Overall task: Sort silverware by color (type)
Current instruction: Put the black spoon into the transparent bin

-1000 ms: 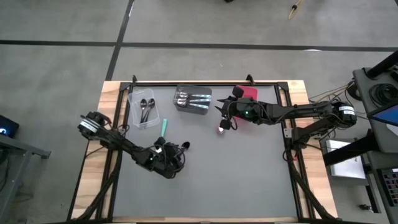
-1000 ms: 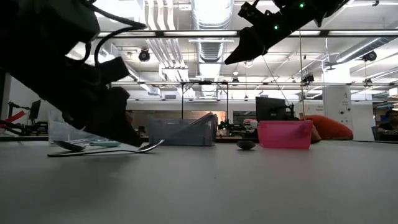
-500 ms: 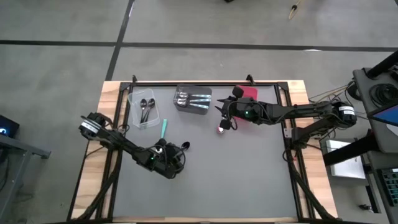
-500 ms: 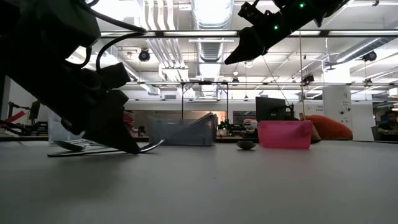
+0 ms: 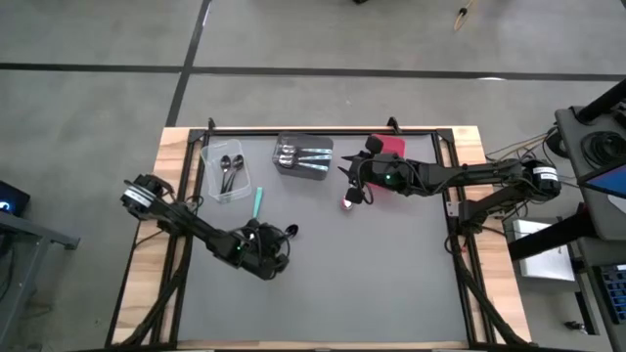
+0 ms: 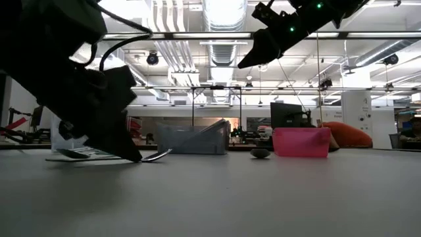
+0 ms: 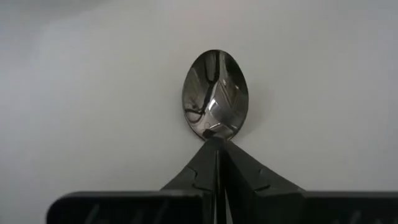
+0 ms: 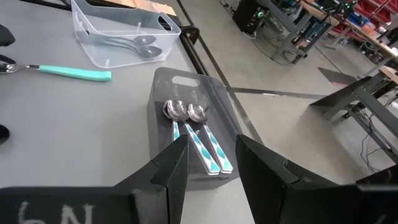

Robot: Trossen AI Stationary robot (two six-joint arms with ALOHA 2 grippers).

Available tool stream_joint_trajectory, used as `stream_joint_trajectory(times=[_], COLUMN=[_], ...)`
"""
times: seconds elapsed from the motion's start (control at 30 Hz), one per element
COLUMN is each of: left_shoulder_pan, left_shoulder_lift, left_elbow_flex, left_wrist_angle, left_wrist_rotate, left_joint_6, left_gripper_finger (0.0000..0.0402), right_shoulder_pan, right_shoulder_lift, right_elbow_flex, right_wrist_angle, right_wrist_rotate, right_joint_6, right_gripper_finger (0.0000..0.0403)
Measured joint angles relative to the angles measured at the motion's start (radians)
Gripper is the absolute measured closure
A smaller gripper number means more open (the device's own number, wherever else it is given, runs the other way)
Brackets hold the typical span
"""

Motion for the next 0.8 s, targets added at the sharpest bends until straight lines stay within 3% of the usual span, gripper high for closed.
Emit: stream_joint_trajectory(times=[0.33,0.6,0.8], left_shoulder_pan=[0.072,0.23,0.426], left_shoulder_lift=[-0.233,-0.47,-0.598], left_elbow_flex=[0.042,0.114,0.129], left_wrist_angle=[-0.192,-0.752,-0.985], left_wrist_rotate=[-0.045,-0.059,-0.056], left_joint_6=[-0.011,-0.243,-0.179], left_gripper_finger=[0.04,0.0401,0.0401], right_shoulder_pan=[0.0,0.0,0.0], right_shoulder_lift=[0.0,0.0,0.0], right_elbow_flex=[0.0,0.0,0.0], right_wrist_angle=[-0.001,-0.003,-0.003], right_wrist_rotate=[0.0,0.0,0.0], right_joint_6=[0.0,0.002,0.002], right_gripper_finger=[0.0278,0.0278,0.0278])
